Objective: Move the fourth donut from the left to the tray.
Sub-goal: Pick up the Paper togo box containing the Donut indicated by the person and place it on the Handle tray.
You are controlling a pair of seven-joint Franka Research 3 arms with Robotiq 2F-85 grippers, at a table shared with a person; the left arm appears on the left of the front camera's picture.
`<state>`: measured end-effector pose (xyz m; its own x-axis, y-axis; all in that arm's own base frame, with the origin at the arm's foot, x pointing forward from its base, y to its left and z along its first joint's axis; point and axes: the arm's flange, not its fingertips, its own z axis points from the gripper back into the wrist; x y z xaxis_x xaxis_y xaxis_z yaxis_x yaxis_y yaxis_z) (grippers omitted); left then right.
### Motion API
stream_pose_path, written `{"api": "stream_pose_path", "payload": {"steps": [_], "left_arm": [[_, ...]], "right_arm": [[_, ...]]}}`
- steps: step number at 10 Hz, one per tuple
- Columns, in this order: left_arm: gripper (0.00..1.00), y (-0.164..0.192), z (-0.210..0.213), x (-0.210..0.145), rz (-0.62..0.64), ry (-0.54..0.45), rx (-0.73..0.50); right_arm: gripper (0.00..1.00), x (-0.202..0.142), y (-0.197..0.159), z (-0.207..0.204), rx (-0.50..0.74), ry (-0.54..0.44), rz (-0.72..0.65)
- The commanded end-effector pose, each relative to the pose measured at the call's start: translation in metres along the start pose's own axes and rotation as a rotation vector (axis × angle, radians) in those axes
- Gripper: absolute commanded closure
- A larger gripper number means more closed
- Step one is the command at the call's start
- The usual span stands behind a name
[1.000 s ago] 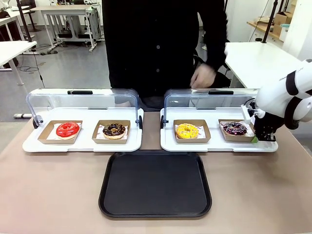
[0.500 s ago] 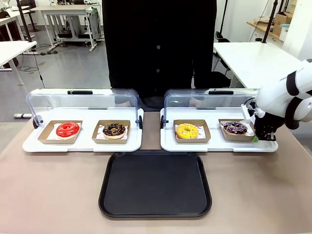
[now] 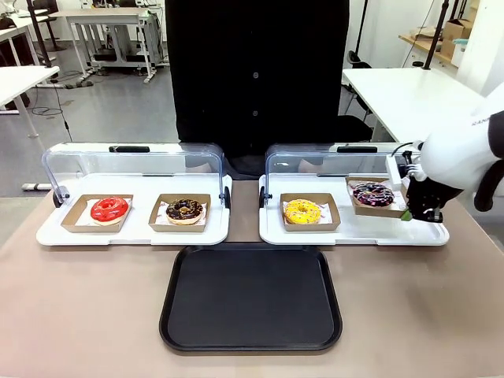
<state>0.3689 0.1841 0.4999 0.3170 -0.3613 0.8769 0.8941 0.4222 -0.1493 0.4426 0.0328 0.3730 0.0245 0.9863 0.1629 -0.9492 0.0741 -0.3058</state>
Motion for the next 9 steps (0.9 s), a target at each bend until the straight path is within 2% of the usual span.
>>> {"api": "stream_pose_path", "payload": {"steps": [1,3,5,6,7,9], "left_arm": [[0.0,0.001,0.001,0.001,-0.018,-0.028,-0.003],[0.0,0.001,0.001,0.001,-0.018,-0.028,-0.003],[0.0,0.001,0.001,0.001,-0.018,-0.028,-0.003],[0.0,0.001,0.001,0.001,-0.018,-0.028,-0.003],[0.0,0.001,0.001,0.001,-0.018,-0.028,-0.003],[0.0,0.001,0.001,0.001,-0.018,-0.028,-0.003]], "right_arm": [[0.98,0.038,0.034,0.021,-0.035,0.015,-0.019],[0.98,0.069,0.059,0.029,-0.053,0.011,-0.044],[0.98,0.095,0.089,0.029,-0.015,-0.011,-0.016],[0.98,0.093,0.089,0.032,0.025,-0.043,0.037],[0.98,0.098,0.039,0.029,-0.03,-0.013,-0.01],[0.98,0.098,0.039,0.029,-0.03,-0.013,-0.01]]}}
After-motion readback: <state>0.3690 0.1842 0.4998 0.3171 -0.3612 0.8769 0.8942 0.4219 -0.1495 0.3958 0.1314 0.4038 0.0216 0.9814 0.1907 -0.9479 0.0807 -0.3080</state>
